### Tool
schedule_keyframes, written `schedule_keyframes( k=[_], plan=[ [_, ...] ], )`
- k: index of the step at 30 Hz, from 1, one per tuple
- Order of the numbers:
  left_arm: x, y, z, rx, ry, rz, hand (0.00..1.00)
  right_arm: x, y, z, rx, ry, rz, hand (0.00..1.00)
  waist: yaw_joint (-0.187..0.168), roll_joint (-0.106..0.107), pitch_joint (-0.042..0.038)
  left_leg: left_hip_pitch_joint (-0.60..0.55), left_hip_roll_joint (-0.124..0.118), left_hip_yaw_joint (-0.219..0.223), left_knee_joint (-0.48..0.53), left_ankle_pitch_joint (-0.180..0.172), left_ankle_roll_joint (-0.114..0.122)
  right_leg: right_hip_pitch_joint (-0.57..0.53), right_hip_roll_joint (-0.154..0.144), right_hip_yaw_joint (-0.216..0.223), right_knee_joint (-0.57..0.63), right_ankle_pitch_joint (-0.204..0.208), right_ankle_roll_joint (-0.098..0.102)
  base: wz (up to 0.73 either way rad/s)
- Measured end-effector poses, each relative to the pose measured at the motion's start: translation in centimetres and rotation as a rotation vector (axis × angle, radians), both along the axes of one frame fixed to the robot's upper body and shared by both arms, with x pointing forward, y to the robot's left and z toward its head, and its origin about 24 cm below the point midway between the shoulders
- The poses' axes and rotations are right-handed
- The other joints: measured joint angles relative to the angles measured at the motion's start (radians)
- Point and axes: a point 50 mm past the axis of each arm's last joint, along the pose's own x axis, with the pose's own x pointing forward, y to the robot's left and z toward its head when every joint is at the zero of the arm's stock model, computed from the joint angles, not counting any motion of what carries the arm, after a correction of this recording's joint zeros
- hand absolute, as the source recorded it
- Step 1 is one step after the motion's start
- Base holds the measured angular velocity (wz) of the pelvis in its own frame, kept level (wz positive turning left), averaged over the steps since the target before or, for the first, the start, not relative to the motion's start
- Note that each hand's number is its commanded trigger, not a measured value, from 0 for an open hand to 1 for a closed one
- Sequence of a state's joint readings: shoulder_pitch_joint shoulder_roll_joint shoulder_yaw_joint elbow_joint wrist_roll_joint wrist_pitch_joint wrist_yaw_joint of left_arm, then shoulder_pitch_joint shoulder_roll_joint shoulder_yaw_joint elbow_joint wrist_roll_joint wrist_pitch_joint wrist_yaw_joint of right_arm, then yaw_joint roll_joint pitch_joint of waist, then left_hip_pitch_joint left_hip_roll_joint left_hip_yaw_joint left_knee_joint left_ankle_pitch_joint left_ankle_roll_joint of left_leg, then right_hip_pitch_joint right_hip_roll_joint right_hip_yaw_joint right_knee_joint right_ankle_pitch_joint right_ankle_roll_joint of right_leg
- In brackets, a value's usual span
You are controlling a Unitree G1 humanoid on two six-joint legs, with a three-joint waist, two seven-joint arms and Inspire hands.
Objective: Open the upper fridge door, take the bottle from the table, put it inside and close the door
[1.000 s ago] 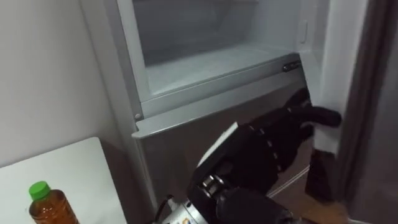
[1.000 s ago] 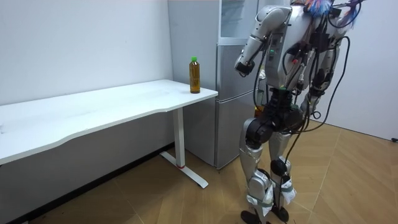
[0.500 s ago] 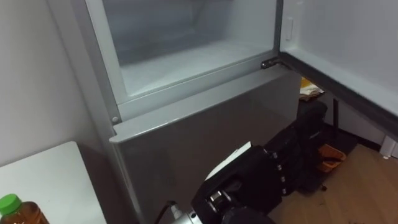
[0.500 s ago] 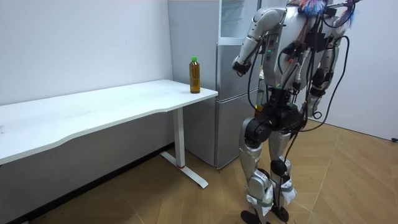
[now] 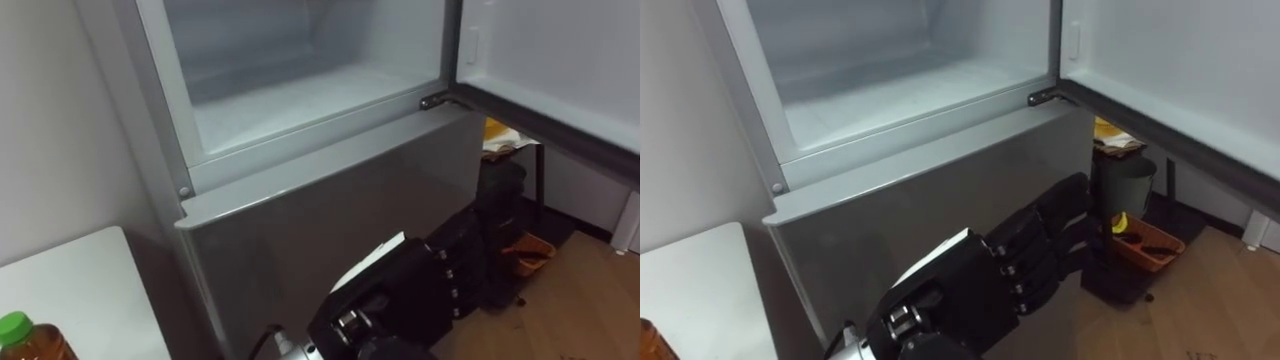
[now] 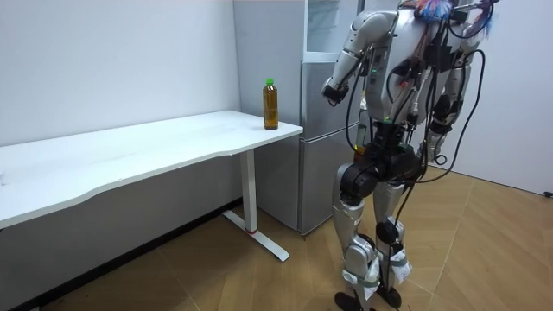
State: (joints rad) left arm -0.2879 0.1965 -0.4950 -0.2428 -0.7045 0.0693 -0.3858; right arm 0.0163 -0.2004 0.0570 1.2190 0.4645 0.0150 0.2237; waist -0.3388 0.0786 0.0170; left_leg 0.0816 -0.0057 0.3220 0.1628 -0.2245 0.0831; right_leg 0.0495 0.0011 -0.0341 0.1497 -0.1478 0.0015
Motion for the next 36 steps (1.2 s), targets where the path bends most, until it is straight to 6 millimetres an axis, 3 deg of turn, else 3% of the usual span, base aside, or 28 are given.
schedule_keyframes(
  k=[13, 20, 23, 27, 32, 36],
  plan=[
    [0.3, -0.1, -0.9, 0.071, -0.001, 0.027, 0.00, -0.1, -0.1, 0.0, -0.014, 0.011, 0.019, 0.00, 0.040, 0.009, -0.0025, -0.018, 0.000, -0.016, 0.006, 0.002, -0.003, -0.013, -0.001, -0.020, 0.005, -0.003, -0.003, 0.03],
    [0.1, 0.2, -2.0, 0.181, -0.033, 0.076, 0.00, 0.2, 0.2, -0.1, -0.035, 0.020, 0.064, 0.00, 0.079, -0.007, -0.0008, -0.021, 0.001, -0.024, 0.008, 0.005, -0.008, -0.013, -0.004, -0.028, 0.005, -0.006, -0.007, 0.02],
    [-0.4, 0.9, -3.8, 0.228, 0.017, 0.105, 0.00, 0.2, 0.6, -0.1, -0.027, 0.021, 0.068, 0.00, 0.087, -0.022, -0.0003, -0.016, 0.000, -0.034, 0.010, 0.006, -0.009, 0.002, -0.007, -0.049, 0.000, -0.009, -0.009, 0.11],
    [-1.0, 1.7, -6.2, 0.298, 0.088, 0.145, 0.00, 0.0, 0.9, -0.2, -0.022, 0.027, 0.075, 0.00, 0.133, -0.034, -0.0016, -0.021, -0.001, -0.053, 0.021, 0.006, -0.009, 0.005, -0.011, -0.068, 0.002, -0.013, -0.009, 0.12],
    [-1.9, 3.2, -8.4, 0.367, 0.151, 0.206, 0.00, -0.3, 1.4, -0.4, -0.008, 0.029, 0.093, 0.00, 0.165, -0.056, -0.0030, -0.029, -0.005, -0.082, 0.028, 0.007, -0.010, 0.013, -0.017, -0.108, 0.002, -0.020, -0.011, 0.21],
    [-2.7, 5.0, -12.1, 0.440, 0.299, 0.274, 0.00, -0.4, 1.6, -0.5, -0.001, 0.028, 0.112, 0.00, 0.206, -0.064, -0.0045, -0.027, -0.005, -0.089, 0.027, 0.007, -0.010, 0.022, -0.018, -0.121, 0.001, -0.021, -0.012, 0.08]
  ],
)
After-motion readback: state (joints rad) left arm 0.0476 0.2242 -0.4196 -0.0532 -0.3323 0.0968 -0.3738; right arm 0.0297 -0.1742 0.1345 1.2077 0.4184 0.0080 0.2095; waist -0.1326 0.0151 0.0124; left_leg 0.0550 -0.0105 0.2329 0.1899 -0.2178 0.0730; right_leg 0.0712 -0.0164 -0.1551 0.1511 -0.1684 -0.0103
